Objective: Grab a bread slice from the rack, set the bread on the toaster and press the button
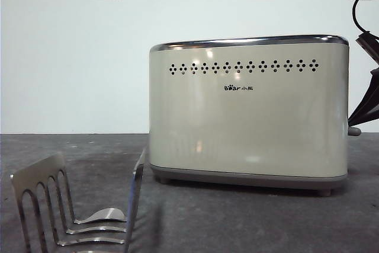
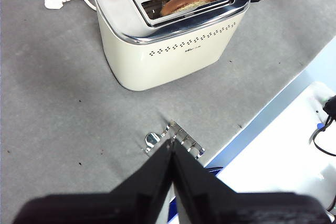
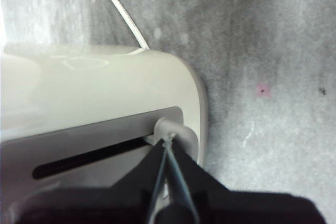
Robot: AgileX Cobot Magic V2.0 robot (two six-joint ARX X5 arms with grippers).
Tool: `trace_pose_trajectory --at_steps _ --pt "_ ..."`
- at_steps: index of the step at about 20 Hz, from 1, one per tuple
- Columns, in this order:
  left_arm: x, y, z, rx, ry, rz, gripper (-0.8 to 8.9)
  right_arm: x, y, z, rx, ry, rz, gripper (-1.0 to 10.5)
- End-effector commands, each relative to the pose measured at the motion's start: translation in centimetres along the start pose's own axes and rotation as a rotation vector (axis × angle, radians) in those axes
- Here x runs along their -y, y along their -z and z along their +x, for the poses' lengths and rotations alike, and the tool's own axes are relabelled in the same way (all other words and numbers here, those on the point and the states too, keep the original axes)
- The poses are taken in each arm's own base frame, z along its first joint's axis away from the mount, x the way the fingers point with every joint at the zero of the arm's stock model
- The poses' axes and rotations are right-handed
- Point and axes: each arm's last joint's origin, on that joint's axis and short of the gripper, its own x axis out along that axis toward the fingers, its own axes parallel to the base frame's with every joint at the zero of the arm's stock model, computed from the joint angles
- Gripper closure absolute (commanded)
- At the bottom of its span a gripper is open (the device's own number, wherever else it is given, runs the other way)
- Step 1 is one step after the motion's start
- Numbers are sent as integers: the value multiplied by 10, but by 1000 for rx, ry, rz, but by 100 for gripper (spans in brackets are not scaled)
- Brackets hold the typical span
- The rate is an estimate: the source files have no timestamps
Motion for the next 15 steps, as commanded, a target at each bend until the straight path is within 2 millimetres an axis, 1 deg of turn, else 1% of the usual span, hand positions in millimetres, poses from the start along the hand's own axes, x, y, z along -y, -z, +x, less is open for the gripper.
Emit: trace_pose_trajectory --at_steps 1,6,9,12,15 --pt "0 1 0 1 -2 -4 822 17 11 14 -66 99 58 953" --pt "0 1 0 1 -2 -4 822 10 10 8 -40 71 29 949" --pt "0 1 0 1 -2 -4 822 2 10 1 -10 60 -2 949" --pt "0 1 0 1 -2 -1 822 -11 10 -11 32 34 -46 949" --pt "0 1 0 1 -2 0 822 -29 7 -26 75 -13 -98 949"
